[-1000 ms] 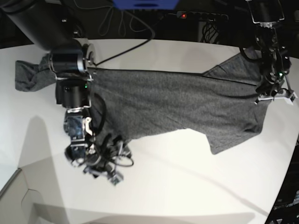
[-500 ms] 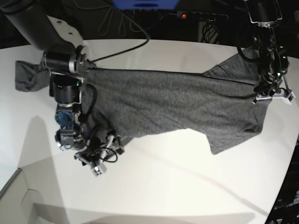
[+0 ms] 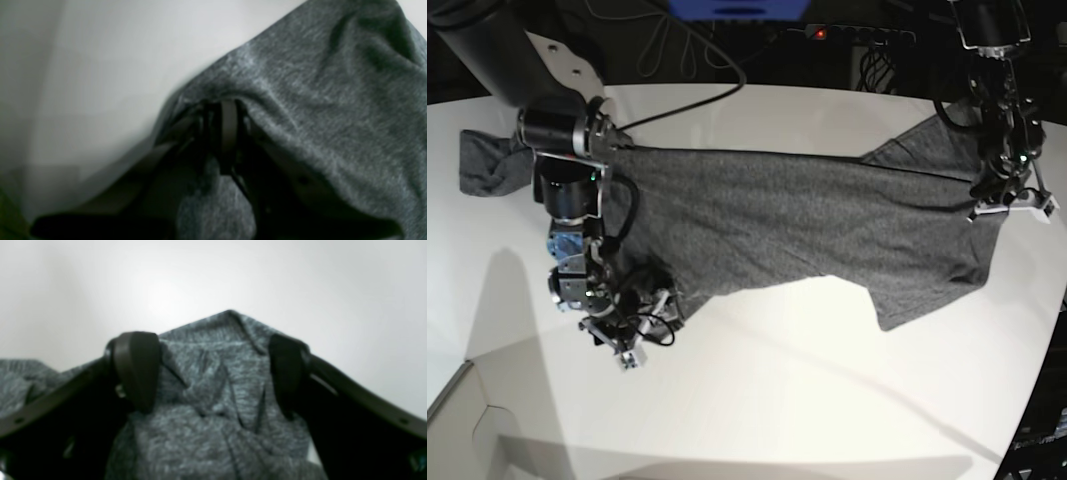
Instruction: Layout the t-shirt on the table in an organized manner, then fold the t-shirt properly
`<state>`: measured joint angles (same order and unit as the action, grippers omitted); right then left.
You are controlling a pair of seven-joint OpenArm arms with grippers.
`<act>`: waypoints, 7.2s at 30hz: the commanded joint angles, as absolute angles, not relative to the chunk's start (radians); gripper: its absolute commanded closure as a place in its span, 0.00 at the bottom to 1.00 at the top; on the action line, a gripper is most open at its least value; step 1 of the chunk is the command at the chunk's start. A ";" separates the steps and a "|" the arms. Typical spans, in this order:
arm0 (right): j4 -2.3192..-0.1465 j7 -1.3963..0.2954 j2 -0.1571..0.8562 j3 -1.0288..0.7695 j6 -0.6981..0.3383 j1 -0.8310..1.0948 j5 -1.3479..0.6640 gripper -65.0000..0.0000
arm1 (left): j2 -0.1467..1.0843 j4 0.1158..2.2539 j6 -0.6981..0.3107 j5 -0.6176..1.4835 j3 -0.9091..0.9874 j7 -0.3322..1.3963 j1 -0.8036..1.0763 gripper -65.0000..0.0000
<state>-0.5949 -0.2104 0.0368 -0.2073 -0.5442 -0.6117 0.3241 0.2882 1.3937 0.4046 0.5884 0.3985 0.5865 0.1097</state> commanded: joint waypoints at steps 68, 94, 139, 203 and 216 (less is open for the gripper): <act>-0.754 -0.038 -0.077 -0.420 -0.516 -1.181 0.318 1.00 | 0.200 1.764 0.409 0.591 0.484 0.582 0.065 0.90; -1.302 -0.259 -0.107 -0.403 -0.593 -0.722 0.320 1.00 | 0.099 0.622 0.406 0.582 0.068 0.455 -0.694 0.89; -0.952 -0.206 -0.070 -0.143 -0.593 -0.937 0.318 1.00 | 0.366 0.555 0.409 0.590 0.019 0.114 -0.605 0.89; -1.055 -0.309 -0.101 0.136 -0.698 -0.759 0.323 0.46 | 0.344 0.993 0.415 0.595 0.022 0.114 -0.447 0.89; -1.721 -0.464 0.073 -0.053 -0.698 -0.162 0.323 0.46 | 0.035 0.742 0.407 0.582 -0.096 0.179 -0.696 0.85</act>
<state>-1.7050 -0.4885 0.0677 -0.0563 -0.7021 -0.1410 0.3359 0.0292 0.7238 0.4129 0.5888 -0.0998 0.1902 -0.6708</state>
